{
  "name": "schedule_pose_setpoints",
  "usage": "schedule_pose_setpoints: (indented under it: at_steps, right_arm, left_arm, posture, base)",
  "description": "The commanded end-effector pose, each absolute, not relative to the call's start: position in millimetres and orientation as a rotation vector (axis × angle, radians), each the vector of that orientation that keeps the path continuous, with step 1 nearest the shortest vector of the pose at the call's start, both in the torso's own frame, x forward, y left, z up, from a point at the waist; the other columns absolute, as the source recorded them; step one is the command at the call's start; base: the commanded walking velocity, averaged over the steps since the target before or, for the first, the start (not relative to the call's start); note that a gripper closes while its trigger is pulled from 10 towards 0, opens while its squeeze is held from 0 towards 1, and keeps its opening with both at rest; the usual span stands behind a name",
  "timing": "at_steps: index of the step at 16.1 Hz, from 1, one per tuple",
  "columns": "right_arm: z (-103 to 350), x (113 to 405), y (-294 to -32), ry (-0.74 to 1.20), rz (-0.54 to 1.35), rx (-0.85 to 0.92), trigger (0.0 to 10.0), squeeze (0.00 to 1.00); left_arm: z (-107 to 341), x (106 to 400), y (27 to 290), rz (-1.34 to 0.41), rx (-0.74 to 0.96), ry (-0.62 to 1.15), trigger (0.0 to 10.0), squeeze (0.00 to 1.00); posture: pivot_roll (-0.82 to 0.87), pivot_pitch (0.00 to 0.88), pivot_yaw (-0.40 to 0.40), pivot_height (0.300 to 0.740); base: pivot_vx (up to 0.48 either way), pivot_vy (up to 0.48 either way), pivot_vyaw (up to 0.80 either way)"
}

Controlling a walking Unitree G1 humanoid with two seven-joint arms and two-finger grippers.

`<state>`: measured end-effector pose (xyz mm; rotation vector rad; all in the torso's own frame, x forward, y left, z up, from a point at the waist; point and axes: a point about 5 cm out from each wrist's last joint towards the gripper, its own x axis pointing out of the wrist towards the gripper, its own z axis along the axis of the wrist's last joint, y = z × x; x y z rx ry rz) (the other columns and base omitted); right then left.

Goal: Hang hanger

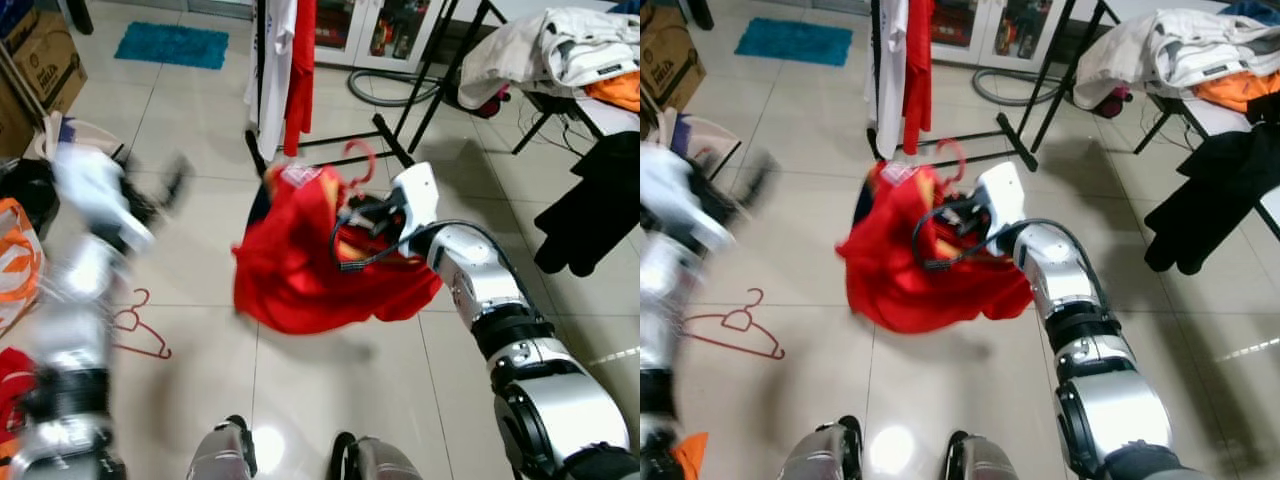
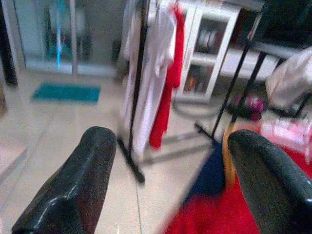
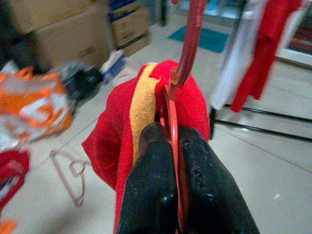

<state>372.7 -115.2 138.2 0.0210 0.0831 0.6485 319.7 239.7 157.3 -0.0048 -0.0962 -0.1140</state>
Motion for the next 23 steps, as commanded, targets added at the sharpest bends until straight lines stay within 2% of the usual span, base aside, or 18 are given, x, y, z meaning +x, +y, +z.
schedule_pose_setpoints:
  at_steps: [1,4,7,9,11,15,16,17,19,20,21,23]
  right_arm:
    - [143.8,377.9,-125.3,0.051,0.546,0.082,0.0,0.00]
    - [137.2,377.7,-127.7,0.059,0.480,0.120,0.0,0.00]
    - [140.9,377.8,-125.3,0.048,0.523,0.121,0.0,0.00]
    - [146.7,378.0,-126.1,0.039,0.580,0.095,0.0,0.00]
    - [161.2,378.2,-126.2,0.015,0.678,0.066,0.0,0.00]
    - [180.2,373.5,-122.1,-0.019,0.813,0.030,0.0,0.00]
    - [183.4,371.0,-119.6,-0.018,0.856,0.019,0.0,0.00]
    - [186.1,366.6,-117.1,-0.015,0.908,0.007,0.0,0.00]
    - [191.8,359.0,-114.4,-0.020,0.975,-0.004,0.0,0.00]
    - [193.8,355.4,-113.8,-0.020,0.997,-0.012,0.0,0.00]
    - [193.6,353.8,-114.3,-0.016,1.003,-0.016,0.0,0.00]
    - [193.8,349.7,-113.3,-0.008,1.021,-0.014,0.0,0.00]
  left_arm:
    - [149.9,320.3,232.9,-0.066,-0.001,-0.082,10.0,0.00]
    - [127.2,316.7,214.4,-0.011,-0.019,-0.028,10.0,0.00]
    - [134.7,320.0,218.5,-0.043,0.080,-0.055,10.0,0.00]
    - [143.8,320.4,219.3,-0.184,0.158,-0.062,10.0,0.00]
    - [148.1,318.2,222.5,-0.454,0.180,0.023,10.0,0.00]
    - [155.0,317.3,219.4,-0.699,0.197,0.082,10.0,0.00]
    - [156.2,318.8,217.4,-0.731,0.232,0.083,10.0,0.39]
    - [156.7,319.9,215.9,-0.767,0.237,0.091,10.0,1.00]
    - [157.4,323.5,215.2,-0.782,0.248,0.101,10.0,1.00]
    - [159.2,326.1,215.4,-0.783,0.264,0.099,10.0,0.68]
    - [159.7,327.4,216.0,-0.785,0.275,0.101,10.0,0.00]
    - [158.5,328.7,217.9,-0.783,0.288,0.106,10.0,0.00]
  posture:
    - [0.03,0.166,-0.146,0.740]
    - [0.03,0.155,-0.143,0.740]
    - [0.04,0.142,-0.144,0.740]
    - [0.04,0.138,-0.146,0.740]
    - [0.04,0.138,-0.152,0.740]
    - [0.02,0.147,-0.151,0.740]
    - [0.01,0.149,-0.148,0.740]
    - [0.01,0.149,-0.148,0.740]
    - [0.00,0.152,-0.143,0.740]
    - [-0.01,0.153,-0.142,0.740]
    - [-0.01,0.154,-0.140,0.740]
    - [-0.01,0.159,-0.138,0.740]
  base:
    - [0.000,0.000,0.00]
    - [0.000,0.000,0.00]
    - [0.000,0.000,0.00]
    - [0.000,0.000,0.00]
    - [0.000,0.000,0.00]
    - [0.000,0.000,0.00]
    - [0.000,0.000,0.00]
    - [0.000,0.000,0.00]
    - [0.000,0.000,0.00]
    - [0.000,0.000,0.00]
    - [0.000,0.000,0.00]
    - [0.000,0.000,0.00]
